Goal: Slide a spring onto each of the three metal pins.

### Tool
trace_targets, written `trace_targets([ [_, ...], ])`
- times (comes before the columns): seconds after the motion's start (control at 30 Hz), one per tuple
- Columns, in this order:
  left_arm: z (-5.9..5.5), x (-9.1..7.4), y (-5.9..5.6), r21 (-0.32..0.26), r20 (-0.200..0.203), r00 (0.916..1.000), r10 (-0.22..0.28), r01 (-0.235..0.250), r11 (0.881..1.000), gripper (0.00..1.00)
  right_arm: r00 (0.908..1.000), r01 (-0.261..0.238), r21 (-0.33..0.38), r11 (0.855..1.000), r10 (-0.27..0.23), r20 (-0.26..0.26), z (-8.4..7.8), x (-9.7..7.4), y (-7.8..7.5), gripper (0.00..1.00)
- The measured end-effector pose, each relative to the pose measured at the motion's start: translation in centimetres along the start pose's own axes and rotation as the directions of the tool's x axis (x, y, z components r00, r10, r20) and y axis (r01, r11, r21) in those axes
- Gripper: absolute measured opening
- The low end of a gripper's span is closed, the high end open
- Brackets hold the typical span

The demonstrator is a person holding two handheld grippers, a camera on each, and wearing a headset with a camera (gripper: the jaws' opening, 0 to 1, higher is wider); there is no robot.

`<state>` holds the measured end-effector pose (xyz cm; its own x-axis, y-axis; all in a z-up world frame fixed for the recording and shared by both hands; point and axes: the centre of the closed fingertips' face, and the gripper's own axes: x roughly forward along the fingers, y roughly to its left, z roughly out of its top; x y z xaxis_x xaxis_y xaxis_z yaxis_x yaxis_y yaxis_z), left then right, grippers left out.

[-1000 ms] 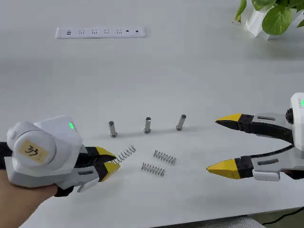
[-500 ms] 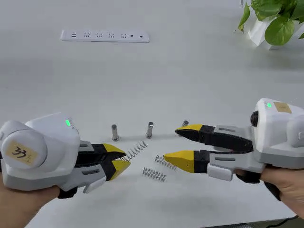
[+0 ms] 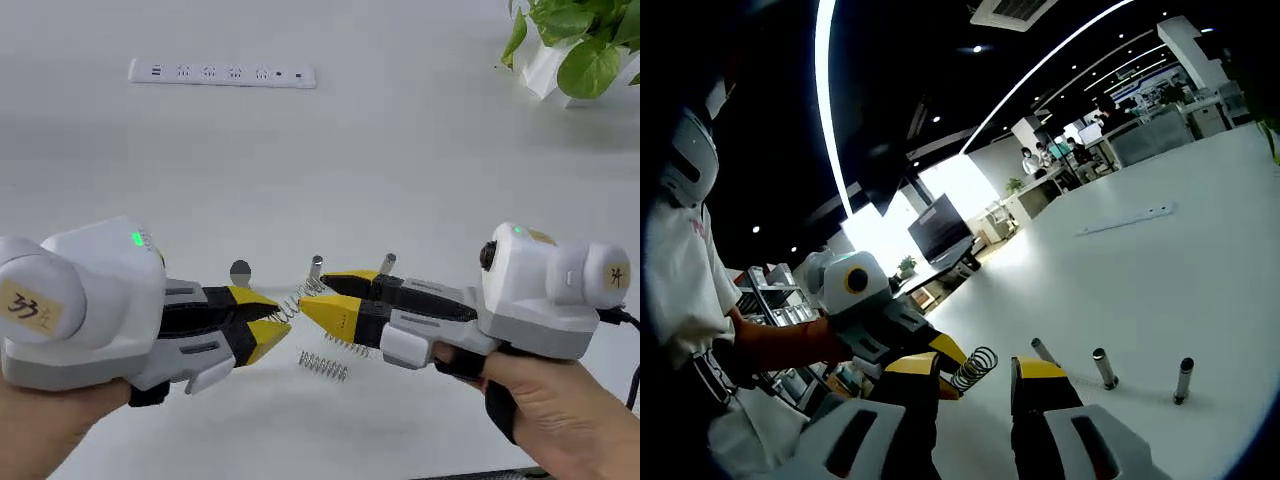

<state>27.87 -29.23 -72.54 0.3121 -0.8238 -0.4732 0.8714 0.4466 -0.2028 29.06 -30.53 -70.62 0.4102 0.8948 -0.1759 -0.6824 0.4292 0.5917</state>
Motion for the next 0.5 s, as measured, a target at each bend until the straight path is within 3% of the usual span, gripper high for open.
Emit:
trace_targets([
  [0.5, 0.43, 0.15, -0.29, -0.006, 0.027, 0.9995, -0.014, 0.014, 1.000, 0.07, 0.9999, -0.003, -0.010, 1.000, 0.003, 0.012, 0.56, 0.02, -0.02, 0.09],
])
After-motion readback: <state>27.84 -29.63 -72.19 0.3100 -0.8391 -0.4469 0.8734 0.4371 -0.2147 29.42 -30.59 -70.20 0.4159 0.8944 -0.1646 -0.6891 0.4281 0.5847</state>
